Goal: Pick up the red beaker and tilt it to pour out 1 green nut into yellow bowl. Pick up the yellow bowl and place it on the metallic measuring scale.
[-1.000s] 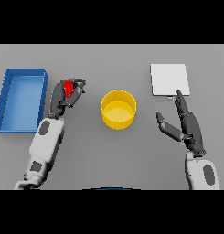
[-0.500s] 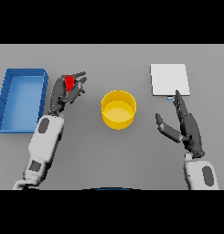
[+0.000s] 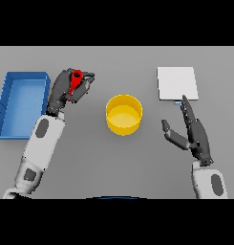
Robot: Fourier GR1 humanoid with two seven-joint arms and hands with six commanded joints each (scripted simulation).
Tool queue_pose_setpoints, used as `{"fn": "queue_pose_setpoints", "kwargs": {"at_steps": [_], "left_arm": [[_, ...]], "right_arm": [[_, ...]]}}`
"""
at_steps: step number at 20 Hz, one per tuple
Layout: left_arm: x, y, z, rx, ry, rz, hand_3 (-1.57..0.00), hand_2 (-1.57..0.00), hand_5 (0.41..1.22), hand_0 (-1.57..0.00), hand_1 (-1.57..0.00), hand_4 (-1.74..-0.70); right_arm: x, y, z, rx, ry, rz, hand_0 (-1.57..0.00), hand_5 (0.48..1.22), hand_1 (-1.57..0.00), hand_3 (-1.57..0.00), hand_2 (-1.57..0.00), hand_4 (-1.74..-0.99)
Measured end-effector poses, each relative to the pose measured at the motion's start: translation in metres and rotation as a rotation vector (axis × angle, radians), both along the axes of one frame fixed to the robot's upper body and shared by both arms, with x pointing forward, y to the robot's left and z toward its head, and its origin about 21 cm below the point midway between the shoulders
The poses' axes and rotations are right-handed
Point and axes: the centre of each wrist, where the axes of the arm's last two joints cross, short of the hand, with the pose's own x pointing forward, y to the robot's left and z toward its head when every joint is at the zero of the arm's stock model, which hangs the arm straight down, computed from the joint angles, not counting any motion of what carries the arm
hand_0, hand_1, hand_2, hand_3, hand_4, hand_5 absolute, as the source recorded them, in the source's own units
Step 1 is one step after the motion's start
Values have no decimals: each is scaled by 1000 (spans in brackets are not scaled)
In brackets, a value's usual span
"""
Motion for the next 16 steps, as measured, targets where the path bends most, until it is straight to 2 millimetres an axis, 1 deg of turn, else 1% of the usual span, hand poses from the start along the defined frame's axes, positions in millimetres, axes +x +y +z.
{"fn": "queue_pose_setpoints", "kwargs": {"at_steps": [1, 2, 4, 6, 7, 8, 9, 10, 11, 12, 14, 16], "left_arm": [[1, -1, 2, 15, 3, -4, -1560, -1565, 1140, -1565, -1565, -1616], [0, -5, 5, 24, 1, -16, -1562, -1566, 1131, -1566, -1566, -1641], [2, -10, 12, 120, -13, -42, -1565, -1568, 1123, -1568, -1568, -1677], [8, -12, 23, 276, -17, -57, -1567, -1569, 1127, -1569, -1569, -1700], [9, -15, 28, 357, -47, -83, -1568, -1569, 1133, -1569, -1569, -1708], [10, -18, 32, 435, -55, -105, -1569, -1570, 1136, -1570, -1570, -1715], [13, -24, 33, 520, -57, -122, -1569, -1570, 1145, -1570, -1570, -1720], [15, -26, 39, 592, -72, -145, -1570, -1570, 1160, -1570, -1570, -1724], [17, -30, 43, 664, -69, -172, -1570, -1570, 1172, -1570, -1570, -1728], [17, -35, 45, 734, -75, -205, -1570, -1570, 1182, -1570, -1570, -1730], [17, -44, 44, 865, -69, -263, -1570, -1571, 1196, -1571, -1571, -1734], [25, -48, 52, 988, -50, -290, -1571, -1571, 1205, -1571, -1571, -1640]], "right_arm": [[2, 2, -3, -4, 11, -8, 1, 679, 1, 1, 1, -1277], [1, 5, -4, -8, 13, -7, 1, 683, 1, 1, 1, -1274], [-2, 3, -2, -5, -6, -2, 1, 688, 1, 1, 1, -1277], [-2, 1, 1, 8, -2, -4, 1, 689, 1, 1, 1, -1272], [0, -1, 1, 3, 7, -8, 1, 689, 1, 1, 1, -1276], [-3, -2, 0, -1, 3, -6, 1, 690, 1, 1, 1, -1280], [-2, -1, 3, -5, -1, -7, 1, 692, 1, 1, 1, -1284], [0, 1, 3, -7, 3, -7, 1, 694, 1, 1, 1, -1287], [-1, 3, 1, -3, 7, -1, 1, 695, 1, 1, 1, -1290], [-1, 0, 3, -10, -4, -6, 1, 695, 1, 1, 1, -1289], [-2, 2, 0, -20, 8, -8, 1, 694, 1, 1, 1, -1290], [-2, 2, 2, -10, 11, -17, 1, 685, 1, 1, 1, -1290]]}}
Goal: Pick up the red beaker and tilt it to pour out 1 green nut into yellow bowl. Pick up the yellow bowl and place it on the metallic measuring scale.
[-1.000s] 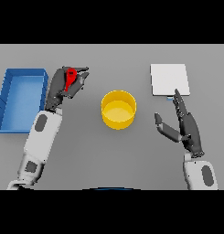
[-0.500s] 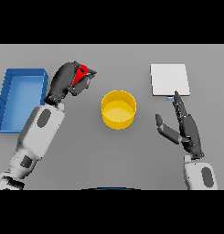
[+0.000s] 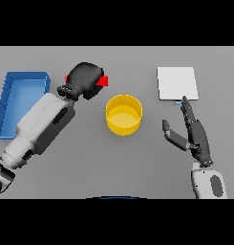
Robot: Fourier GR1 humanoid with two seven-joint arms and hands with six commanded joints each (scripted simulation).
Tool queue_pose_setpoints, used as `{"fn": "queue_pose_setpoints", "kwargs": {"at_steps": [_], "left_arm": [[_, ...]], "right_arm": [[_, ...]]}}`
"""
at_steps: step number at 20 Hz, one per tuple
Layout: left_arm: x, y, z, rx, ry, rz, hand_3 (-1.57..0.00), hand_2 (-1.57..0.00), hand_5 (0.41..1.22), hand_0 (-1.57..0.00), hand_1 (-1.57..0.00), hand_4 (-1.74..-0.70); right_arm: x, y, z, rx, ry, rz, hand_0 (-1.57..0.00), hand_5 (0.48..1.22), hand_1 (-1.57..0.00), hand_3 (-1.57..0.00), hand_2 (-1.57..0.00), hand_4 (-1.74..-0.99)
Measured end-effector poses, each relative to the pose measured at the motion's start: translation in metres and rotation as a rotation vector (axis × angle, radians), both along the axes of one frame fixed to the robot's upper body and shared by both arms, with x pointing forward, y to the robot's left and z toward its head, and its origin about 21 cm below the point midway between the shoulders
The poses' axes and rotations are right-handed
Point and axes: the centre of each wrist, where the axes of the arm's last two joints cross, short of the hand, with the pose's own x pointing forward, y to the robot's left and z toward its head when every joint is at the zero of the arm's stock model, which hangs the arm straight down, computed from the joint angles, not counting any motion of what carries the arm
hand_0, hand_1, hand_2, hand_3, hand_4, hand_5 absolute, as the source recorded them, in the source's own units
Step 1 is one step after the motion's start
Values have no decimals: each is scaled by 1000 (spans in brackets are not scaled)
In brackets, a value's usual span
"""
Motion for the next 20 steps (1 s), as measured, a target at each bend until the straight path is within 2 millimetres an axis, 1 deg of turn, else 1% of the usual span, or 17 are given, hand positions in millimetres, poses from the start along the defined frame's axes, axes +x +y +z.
{"fn": "queue_pose_setpoints", "kwargs": {"at_steps": [1, 3, 4, 5, 6, 7, 8, 10, 11, 12, 14, 15, 16, 17, 18, 20], "left_arm": [[1, -2, 4, 67, 13, -32, -1571, -1571, 1208, -1571, -1571, -1606], [3, -13, 10, 177, 13, -71, -1403, -1571, 1213, -1571, -1571, -1648], [4, -14, 12, 234, 12, -83, -1355, -1571, 1214, -1571, -1571, -1663], [4, -24, 15, 292, 7, -85, -1328, -1571, 1216, -1571, -1571, -1675], [2, -28, 18, 345, 14, -107, -1315, -1571, 1217, -1571, -1571, -1685], [6, -38, 21, 413, -2, -106, -1301, -1571, 1218, -1571, -1571, -1693], [7, -39, 21, 462, 2, -119, -1267, -1571, 1218, -1571, -1571, -1699], [6, -47, 23, 532, -9, -160, -1203, -1571, 1219, -1571, -1571, -1709], [6, -53, 25, 568, -15, -177, -1277, -1571, 1220, -1571, -1571, -1714], [6, -52, 25, 602, -20, -192, -1336, -1571, 1220, -1571, -1571, -1719], [5, -64, 29, 666, -69, -238, -1420, -1571, 1220, -1571, -1571, -1726], [6, -64, 26, 703, -86, -245, -1450, -1571, 1220, -1571, -1571, -1729], [5, -72, 28, 743, -111, -256, -1475, -1571, 1221, -1571, -1571, -1731], [2, -78, 26, 768, -121, -273, -1494, -1571, 1221, -1571, -1571, -1733], [2, -80, 27, 789, -133, -287, -1509, -1571, 1221, -1571, -1571, -1735], [0, -85, 24, 846, -174, -296, -1531, -1571, 1221, -1571, -1571, -1737]], "right_arm": [[0, 3, -2, 12, 10, -2, 1, 678, 1, 1, 1, -1284], [2, 1, 0, 36, 16, -2, 1, 661, 1, 1, 1, -1279], [0, 2, -1, 55, 20, 2, 1, 651, 1, 1, 1, -1279], [3, 4, 2, 57, 13, -5, 1, 644, 1, 1, 1, -1283], [2, 1, -1, 67, 27, -7, 1, 635, 1, 1, 1, -1292], [4, 2, 0, 66, 39, -8, 1, 627, 1, 1, 1, -1299], [5, 3, 1, 77, 27, -8, 1, 619, 1, 1, 1, -1303], [3, 1, -3, 95, 37, -9, 1, 607, 1, 1, 1, -1301], [1, 0, -4, 88, 28, -10, 1, 606, 1, 1, 1, -1296], [1, -3, -2, 87, 18, -10, 1, 607, 1, 1, 1, -1297], [3, -2, -4, 87, 27, -5, 1, 601, 1, 1, 1, -1300], [-1, -3, -7, 81, 26, -1, 1, 600, 1, 1, 1, -1297], [1, 0, -7, 76, 39, -2, 1, 599, 1, 1, 1, -1298], [-1, 1, -7, 75, 31, -3, 1, 601, 1, 1, 1, -1299], [0, -1, -9, 63, 44, -12, 1, 602, 1, 1, 1, -1297], [1, -2, -5, 71, 26, -14, 1, 604, 1, 1, 1, -1290]]}}
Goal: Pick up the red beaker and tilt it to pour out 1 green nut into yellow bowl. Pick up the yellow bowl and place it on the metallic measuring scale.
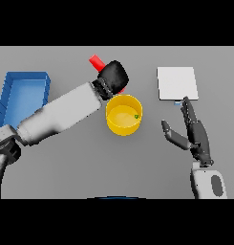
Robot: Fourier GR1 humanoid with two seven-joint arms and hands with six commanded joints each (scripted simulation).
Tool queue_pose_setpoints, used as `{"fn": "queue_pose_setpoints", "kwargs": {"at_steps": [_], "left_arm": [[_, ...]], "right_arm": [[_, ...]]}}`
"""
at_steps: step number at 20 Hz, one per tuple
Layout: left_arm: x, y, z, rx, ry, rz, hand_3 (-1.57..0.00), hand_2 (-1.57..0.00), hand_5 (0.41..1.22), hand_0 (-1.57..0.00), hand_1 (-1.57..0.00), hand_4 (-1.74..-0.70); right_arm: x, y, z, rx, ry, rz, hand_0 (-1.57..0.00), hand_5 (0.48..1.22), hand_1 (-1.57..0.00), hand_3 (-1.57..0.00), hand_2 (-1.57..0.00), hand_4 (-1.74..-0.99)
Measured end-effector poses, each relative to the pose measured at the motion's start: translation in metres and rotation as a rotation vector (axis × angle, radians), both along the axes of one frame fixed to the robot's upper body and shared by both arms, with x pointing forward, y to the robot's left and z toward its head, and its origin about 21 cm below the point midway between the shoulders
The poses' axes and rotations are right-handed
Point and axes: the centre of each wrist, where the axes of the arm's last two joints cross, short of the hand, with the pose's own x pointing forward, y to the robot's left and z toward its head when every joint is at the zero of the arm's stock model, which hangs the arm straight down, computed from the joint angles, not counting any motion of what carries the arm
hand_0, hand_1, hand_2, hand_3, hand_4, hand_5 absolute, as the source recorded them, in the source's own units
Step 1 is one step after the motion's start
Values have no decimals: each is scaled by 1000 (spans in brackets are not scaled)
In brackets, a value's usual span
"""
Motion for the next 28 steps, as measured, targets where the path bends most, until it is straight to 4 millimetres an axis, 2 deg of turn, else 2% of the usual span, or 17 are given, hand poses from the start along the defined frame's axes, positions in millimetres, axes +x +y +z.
{"fn": "queue_pose_setpoints", "kwargs": {"at_steps": [5, 8, 12, 15, 18, 20, 21, 22, 23, 24, 25, 26, 28], "left_arm": [[-3, -14, -4, 192, -40, -81, -1558, -1571, 1221, -1571, -1571, -1740], [-7, -24, -5, 240, -58, -84, -1564, -1571, 1221, -1571, -1571, -1740], [-3, -27, -6, 331, -83, -102, -1568, -1571, 1221, -1571, -1571, -1741], [-2, -34, 0, 369, -105, -120, -1570, -1571, 1221, -1571, -1571, -1741], [1, -32, 7, 368, -138, -128, -1570, -1571, 1221, -1571, -1571, -1740], [6, -34, 28, 362, -185, -114, -1571, -1571, 1159, -1571, -1571, -1738], [12, -31, 41, 330, -198, -107, -1571, -1571, 1171, -1571, -1571, -1738], [15, -31, 51, 316, -219, -102, -1571, -1379, 1181, -1571, -1390, -1686], [20, -28, 65, 287, -254, -90, -1571, -1251, 1189, -1571, -1269, -1644], [23, -26, 71, 257, -285, -99, -1359, -1315, 1196, -1571, -1330, -1664], [28, -25, 99, 232, -332, -77, -1212, -1366, 1201, -1571, -1378, -1679], [32, -21, 110, 210, -358, -66, -1284, -1407, 1205, -1571, -1416, -1631], [40, -12, 152, 153, -404, -8, -1387, -1466, 1211, -1571, -1472, -1572]], "right_arm": [[-1, 3, -1, -9, -2, 4, 1, 607, 1, 1, 1, -1290], [0, 1, 2, -20, -4, -7, 1, 601, 1, 1, 1, -1283], [2, 0, -2, -33, 2, -15, 1, 589, 1, 1, 1, -1268], [4, -1, 1, -40, -6, -18, 1, 585, 1, 1, 1, -1245], [1, -1, 0, -42, -8, -15, 1, 585, 1, 1, 1, -1233], [-1, 3, -2, -40, -13, -5, 1, 590, 1, 1, 1, -1222], [1, 0, 0, -40, -16, -12, 1, 595, 1, 1, 1, -1219], [3, 1, -1, -30, -21, -5, 1, 601, 1, 1, 1, -1219], [3, 0, 1, -39, -39, -1, 1, 609, 1, 1, 1, -1222], [3, 0, 1, -27, -36, 4, 1, 615, 1, 1, 1, -1224], [3, 0, 1, -17, -30, 7, 1, 620, 1, 1, 1, -1231], [2, 2, -1, -6, -27, 16, 1, 626, 1, 1, 1, -1241], [3, 3, -2, -13, -27, 17, 1, 635, 1, 1, 1, -1256]]}}
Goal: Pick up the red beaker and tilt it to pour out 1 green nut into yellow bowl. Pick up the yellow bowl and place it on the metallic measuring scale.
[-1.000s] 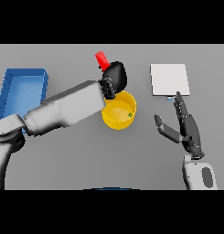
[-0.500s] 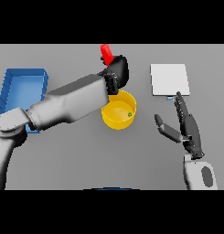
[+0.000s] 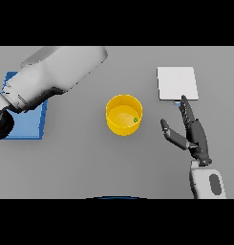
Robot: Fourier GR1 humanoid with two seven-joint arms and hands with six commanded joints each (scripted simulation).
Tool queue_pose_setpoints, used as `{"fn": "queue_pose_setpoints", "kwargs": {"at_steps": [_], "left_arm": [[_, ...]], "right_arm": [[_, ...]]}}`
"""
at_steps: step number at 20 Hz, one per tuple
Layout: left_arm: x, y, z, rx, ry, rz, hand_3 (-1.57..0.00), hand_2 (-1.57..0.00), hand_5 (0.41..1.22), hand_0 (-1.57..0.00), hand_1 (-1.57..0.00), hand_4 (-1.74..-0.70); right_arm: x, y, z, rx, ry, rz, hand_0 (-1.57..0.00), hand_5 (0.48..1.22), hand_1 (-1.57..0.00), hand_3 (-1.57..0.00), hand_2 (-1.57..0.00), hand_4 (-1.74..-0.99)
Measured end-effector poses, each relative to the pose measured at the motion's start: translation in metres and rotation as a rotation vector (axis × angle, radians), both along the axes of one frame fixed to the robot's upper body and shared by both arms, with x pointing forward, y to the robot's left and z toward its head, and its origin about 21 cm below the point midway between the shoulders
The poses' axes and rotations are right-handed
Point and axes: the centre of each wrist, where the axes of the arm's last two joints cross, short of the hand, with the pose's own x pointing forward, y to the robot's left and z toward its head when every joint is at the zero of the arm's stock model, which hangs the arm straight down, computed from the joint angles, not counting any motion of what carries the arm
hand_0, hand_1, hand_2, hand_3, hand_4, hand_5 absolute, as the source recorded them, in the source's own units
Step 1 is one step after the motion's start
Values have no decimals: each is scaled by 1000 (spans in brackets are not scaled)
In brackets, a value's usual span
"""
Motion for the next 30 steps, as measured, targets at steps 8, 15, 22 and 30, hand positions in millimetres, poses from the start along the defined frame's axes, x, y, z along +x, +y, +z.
{"fn": "queue_pose_setpoints", "kwargs": {"at_steps": [8, 15, 22, 30], "left_arm": [[44, 145, 80, -819, 42, 429, -1418, -1553, 1219, -1571, -1554, -1688], [47, 247, 35, -1281, -21, 648, -1406, -1567, 1221, -1571, -1568, -1730], [35, 301, -59, -1527, -12, 948, -1418, -1570, 1221, -1571, -1570, -1739], [-7, 327, -132, -1681, -53, 1072, -1415, -1571, 1221, -1571, -1571, -1740]], "right_arm": [[7, -4, 7, -30, -22, 30, 1, 653, 1, 1, 1, -1312], [8, 5, 4, -42, -33, 51, 1, 651, 1, 1, 1, -1276], [7, 2, 2, -48, -22, 59, 1, 677, 1, 1, 1, -1307], [5, -4, -2, -71, -21, 58, 1, 720, 1, 1, 1, -1309]]}}
